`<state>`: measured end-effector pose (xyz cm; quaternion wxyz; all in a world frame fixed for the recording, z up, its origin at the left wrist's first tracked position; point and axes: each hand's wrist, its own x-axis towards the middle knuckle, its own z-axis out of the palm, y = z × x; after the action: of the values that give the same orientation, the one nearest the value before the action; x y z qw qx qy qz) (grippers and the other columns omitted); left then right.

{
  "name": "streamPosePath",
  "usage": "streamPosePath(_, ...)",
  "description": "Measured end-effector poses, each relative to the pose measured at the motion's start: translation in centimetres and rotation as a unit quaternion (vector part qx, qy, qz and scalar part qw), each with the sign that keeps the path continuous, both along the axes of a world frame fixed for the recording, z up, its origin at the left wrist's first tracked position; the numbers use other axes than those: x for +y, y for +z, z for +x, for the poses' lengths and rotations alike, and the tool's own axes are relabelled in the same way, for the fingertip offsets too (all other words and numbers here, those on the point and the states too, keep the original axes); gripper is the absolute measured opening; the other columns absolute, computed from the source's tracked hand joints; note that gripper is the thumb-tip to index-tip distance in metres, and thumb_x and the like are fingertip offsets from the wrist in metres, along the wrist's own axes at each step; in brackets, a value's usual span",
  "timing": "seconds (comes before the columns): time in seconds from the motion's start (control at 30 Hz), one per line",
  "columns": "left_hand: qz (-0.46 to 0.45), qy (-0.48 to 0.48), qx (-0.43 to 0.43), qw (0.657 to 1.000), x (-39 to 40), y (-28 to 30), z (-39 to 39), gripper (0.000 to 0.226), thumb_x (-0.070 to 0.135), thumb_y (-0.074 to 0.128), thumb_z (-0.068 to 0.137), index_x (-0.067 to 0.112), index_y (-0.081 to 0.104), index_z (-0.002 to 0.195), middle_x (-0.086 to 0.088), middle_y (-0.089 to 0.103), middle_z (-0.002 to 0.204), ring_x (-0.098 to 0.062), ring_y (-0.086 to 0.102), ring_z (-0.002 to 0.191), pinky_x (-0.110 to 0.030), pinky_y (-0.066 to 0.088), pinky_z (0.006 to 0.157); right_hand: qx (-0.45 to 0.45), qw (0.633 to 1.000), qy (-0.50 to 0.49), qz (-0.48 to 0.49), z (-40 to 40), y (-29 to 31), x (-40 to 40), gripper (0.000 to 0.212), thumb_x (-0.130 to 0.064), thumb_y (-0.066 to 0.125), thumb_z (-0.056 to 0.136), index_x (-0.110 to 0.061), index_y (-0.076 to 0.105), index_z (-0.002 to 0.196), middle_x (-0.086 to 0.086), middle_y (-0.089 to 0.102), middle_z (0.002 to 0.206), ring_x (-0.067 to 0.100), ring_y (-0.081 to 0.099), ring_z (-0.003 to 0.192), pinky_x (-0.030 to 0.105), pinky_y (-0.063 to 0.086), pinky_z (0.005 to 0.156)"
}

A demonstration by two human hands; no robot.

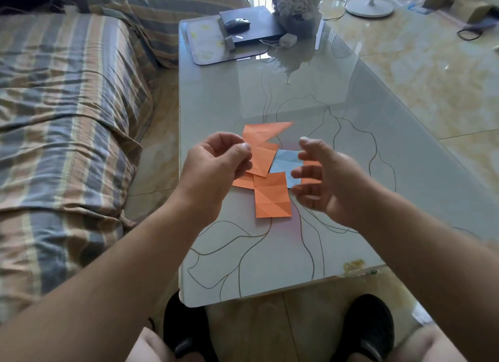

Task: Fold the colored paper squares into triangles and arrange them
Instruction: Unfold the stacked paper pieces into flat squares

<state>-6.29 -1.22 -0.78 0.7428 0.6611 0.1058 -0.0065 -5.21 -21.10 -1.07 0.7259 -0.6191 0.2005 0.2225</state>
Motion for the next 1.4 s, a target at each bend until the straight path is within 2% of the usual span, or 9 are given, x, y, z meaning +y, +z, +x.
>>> streamPosePath(0.17,0.049,-0.088,0.000,0.995,-0.8,-1.0,-0.7,0.023,0.006,0.072,0.095,0.018,0.060,0.110,-0.008,0.071,0.079,-0.025,0.067,0.075,-0.044,0.057,0.082,-0.045,0.993,0.108,0.014,-1.6,-0.9,1.8,0.025,-0.046,0.074,0.089,-0.021,0.074,0.093,0.003,0.068,0.088,0.021,0.063,0.067,0.034,0.049,0.068)
streamPosePath(0.27,0.047,-0.106,0.016,0.993,-1.1,-1.3,-0.9,0.032,0.008,0.074,0.094,0.019,0.057,0.119,-0.010,0.070,0.082,-0.028,0.070,0.079,-0.048,0.058,0.088,-0.063,0.995,0.074,0.031,-1.6,-1.2,2.1,0.022,-0.036,0.075,0.093,-0.015,0.070,0.090,0.006,0.067,0.086,0.021,0.062,0.065,0.033,0.049,0.065)
streamPosePath(0.43,0.003,-0.109,0.048,0.993,-1.1,-0.8,-0.6,0.044,0.006,0.076,0.090,0.017,0.053,0.126,-0.005,0.065,0.071,-0.022,0.069,0.068,-0.042,0.057,0.080,-0.065,0.995,0.039,0.065,-1.1,-1.1,1.8,0.017,-0.024,0.073,0.095,-0.014,0.064,0.084,0.003,0.061,0.071,0.019,0.060,0.063,0.032,0.047,0.065)
streamPosePath(0.57,-0.023,-0.105,0.076,0.991,-1.0,-0.4,-0.1,0.047,0.006,0.075,0.090,0.015,0.051,0.129,-0.008,0.068,0.075,-0.019,0.066,0.062,-0.037,0.057,0.076,-0.071,0.996,0.010,0.055,0.3,-0.4,0.3,0.022,-0.024,0.077,0.091,-0.017,0.062,0.076,0.003,0.062,0.070,0.019,0.059,0.061,0.032,0.046,0.063)
streamPosePath(0.8,0.065,-0.134,0.068,0.986,0.0,-0.1,0.2,0.039,0.014,0.078,0.088,0.014,0.059,0.121,-0.019,0.072,0.086,-0.020,0.067,0.067,-0.031,0.057,0.068,-0.063,0.992,0.107,0.024,2.2,0.1,-3.2,0.018,-0.029,0.080,0.081,-0.020,0.067,0.072,0.003,0.063,0.074,0.022,0.065,0.063,0.031,0.049,0.064)
streamPosePath(0.87,0.125,-0.148,0.051,0.980,0.3,-0.3,0.4,0.025,0.015,0.078,0.089,0.009,0.066,0.110,-0.015,0.077,0.086,-0.019,0.069,0.069,-0.032,0.058,0.070,-0.071,0.985,0.153,-0.038,2.5,0.0,-4.3,0.016,-0.025,0.077,0.089,-0.018,0.073,0.075,0.005,0.065,0.076,0.023,0.064,0.066,0.030,0.047,0.064)
streamPosePath(1.0,0.129,-0.121,0.053,0.983,0.2,-0.4,1.4,0.013,0.013,0.077,0.091,0.006,0.071,0.100,-0.011,0.078,0.083,-0.019,0.068,0.071,-0.032,0.059,0.073,-0.060,0.963,0.214,-0.151,3.1,0.0,-5.8,0.025,-0.027,0.070,0.095,-0.004,0.077,0.092,0.008,0.069,0.080,0.023,0.064,0.072,0.027,0.044,0.064)
streamPosePath(1.23,0.125,-0.083,0.064,0.987,-1.4,-1.3,3.3,0.011,0.012,0.079,0.090,0.004,0.073,0.095,-0.014,0.077,0.080,-0.020,0.065,0.067,-0.036,0.055,0.069,-0.063,0.968,0.179,-0.162,3.7,-0.7,-6.0,0.027,-0.041,0.075,0.093,-0.014,0.077,0.089,0.003,0.070,0.079,0.020,0.065,0.071,0.033,0.046,0.071)
streamPosePath(1.4,0.102,-0.076,0.074,0.989,-2.3,-2.0,4.3,0.005,0.009,0.075,0.092,0.006,0.074,0.096,-0.009,0.076,0.077,-0.018,0.068,0.069,-0.037,0.058,0.075,-0.074,0.978,0.122,-0.149,4.2,-1.4,-5.9,0.026,-0.036,0.076,0.093,-0.010,0.075,0.096,0.003,0.070,0.080,0.020,0.066,0.069,0.036,0.046,0.071)
